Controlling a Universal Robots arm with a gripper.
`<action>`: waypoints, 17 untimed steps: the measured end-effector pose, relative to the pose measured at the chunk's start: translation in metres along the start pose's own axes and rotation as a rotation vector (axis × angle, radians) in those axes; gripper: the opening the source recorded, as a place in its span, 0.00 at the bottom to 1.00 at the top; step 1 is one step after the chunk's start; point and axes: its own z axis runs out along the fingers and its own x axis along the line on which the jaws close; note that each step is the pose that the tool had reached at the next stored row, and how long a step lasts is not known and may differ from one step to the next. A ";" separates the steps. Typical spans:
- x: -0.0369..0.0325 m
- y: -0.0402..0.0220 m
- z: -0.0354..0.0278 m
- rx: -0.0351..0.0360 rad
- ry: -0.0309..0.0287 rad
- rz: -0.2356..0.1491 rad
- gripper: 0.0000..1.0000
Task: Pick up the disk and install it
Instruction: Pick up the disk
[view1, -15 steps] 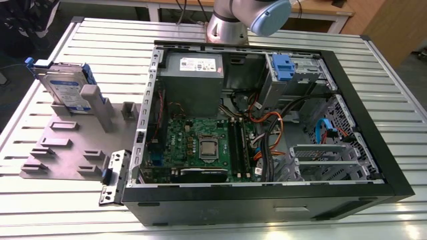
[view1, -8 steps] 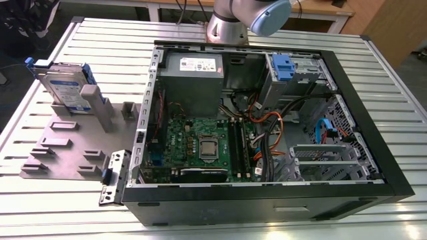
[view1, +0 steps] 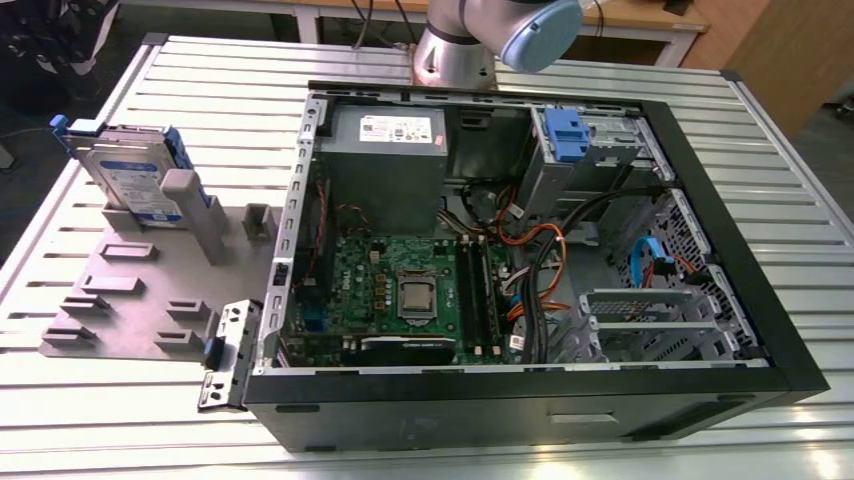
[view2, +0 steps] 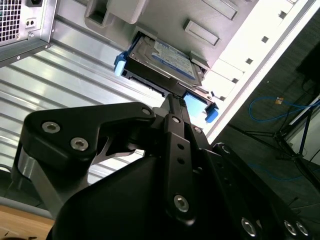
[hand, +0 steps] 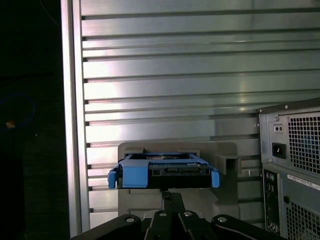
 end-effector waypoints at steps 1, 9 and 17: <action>0.0000 0.0000 0.0000 0.0000 0.0000 0.000 0.11; -0.0003 0.0000 0.0003 -0.0013 0.0019 -0.051 0.11; -0.0003 0.0000 0.0016 -0.0050 0.0075 -0.197 0.11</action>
